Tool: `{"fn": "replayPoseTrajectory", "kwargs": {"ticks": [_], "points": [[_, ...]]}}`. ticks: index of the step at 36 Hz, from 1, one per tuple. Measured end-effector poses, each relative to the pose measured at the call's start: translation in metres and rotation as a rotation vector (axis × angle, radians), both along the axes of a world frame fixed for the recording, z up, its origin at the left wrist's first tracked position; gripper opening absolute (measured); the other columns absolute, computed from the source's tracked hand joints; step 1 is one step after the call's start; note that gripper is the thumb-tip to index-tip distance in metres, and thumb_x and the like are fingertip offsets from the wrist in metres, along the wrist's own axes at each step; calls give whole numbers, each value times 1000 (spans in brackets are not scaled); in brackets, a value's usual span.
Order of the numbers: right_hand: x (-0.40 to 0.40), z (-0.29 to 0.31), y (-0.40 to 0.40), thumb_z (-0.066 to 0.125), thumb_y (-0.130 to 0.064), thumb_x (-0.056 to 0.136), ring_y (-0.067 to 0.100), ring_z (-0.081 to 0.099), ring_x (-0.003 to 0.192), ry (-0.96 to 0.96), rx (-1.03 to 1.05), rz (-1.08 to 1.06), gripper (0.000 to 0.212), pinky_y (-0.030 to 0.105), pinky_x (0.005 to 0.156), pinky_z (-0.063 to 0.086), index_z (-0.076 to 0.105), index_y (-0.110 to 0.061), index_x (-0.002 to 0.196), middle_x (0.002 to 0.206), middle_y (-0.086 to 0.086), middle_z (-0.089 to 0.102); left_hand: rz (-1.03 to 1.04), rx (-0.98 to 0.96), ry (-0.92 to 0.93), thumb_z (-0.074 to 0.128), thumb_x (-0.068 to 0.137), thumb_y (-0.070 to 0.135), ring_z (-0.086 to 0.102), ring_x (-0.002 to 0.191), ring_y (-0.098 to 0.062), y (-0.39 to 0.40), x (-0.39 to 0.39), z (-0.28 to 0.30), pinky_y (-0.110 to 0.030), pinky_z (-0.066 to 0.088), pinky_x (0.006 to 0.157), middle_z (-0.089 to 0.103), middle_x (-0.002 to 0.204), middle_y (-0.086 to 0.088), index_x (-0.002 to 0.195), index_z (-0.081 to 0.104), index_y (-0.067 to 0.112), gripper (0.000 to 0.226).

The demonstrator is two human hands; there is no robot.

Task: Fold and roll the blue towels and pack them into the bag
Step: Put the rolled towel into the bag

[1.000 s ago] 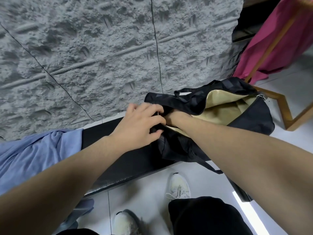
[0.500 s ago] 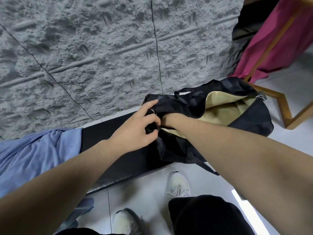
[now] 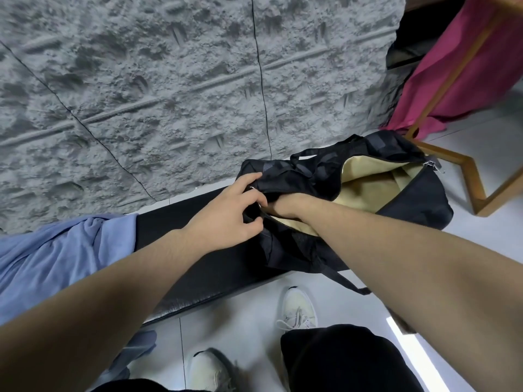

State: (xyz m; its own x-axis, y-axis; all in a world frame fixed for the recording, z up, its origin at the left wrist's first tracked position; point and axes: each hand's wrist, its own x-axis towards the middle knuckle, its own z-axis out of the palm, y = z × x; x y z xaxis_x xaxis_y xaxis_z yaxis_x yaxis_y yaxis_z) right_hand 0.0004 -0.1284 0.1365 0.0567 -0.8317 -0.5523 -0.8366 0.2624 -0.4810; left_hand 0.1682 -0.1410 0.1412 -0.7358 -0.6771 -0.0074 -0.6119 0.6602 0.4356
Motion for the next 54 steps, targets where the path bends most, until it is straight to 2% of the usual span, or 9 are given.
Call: {"fn": "replayPoseTrajectory", "kwargs": {"ticks": [5,9,12,17,22,26,36,41,54], "points": [[-20,12,4,48,-59,92,18,53,90,-65,161,-236,56,28,77,47,53,-19,130,127,2,56,19,20,-29,65,84,21,49,93,-1,-2,-1,3,-3,29,77,21,157,11,103,61,29,22],[-43,20,5,57,-41,93,20,65,96,-101,124,-291,31,36,79,56,60,-15,111,109,1,61,33,45,-32,63,85,19,50,77,19,1,-4,5,-6,31,72,19,157,11,105,61,27,21],[-56,33,15,57,-26,92,18,68,90,-108,91,-280,14,35,75,57,64,-14,95,98,-3,64,62,37,-31,62,86,18,54,82,4,0,-6,7,-11,32,77,19,158,9,105,61,31,23],[-53,53,32,51,-19,90,16,65,78,-30,81,-191,27,33,76,56,69,-9,107,99,-2,69,76,62,10,59,88,17,40,131,-12,4,-4,10,-14,37,86,12,161,12,116,61,38,35],[-32,78,44,47,-16,84,18,72,82,142,13,-87,29,34,71,59,71,-8,98,97,4,73,79,81,31,58,91,17,52,100,-10,19,4,21,-11,38,78,9,161,20,126,57,41,42],[-12,97,55,45,-22,87,30,71,84,204,-69,-23,33,37,72,61,73,-10,100,94,9,74,55,46,41,59,92,18,36,135,-8,31,18,28,-17,33,100,11,160,18,129,56,38,42],[54,109,81,49,-28,93,24,64,73,40,-237,48,21,36,72,57,68,-18,92,87,5,71,73,26,-7,59,90,17,32,139,-16,65,75,37,-25,33,107,24,157,8,119,62,34,33],[90,99,81,48,-27,93,19,60,70,-61,-165,42,17,35,72,59,64,-20,97,95,8,73,138,47,-38,60,90,18,51,108,-11,81,114,35,-25,39,93,36,146,9,117,64,30,30],[161,61,68,49,-25,90,12,59,65,-166,-60,69,14,24,60,51,64,-24,90,81,-4,67,439,156,-98,56,90,22,56,85,-4,95,209,7,-27,49,85,56,98,16,114,60,34,27]]}}
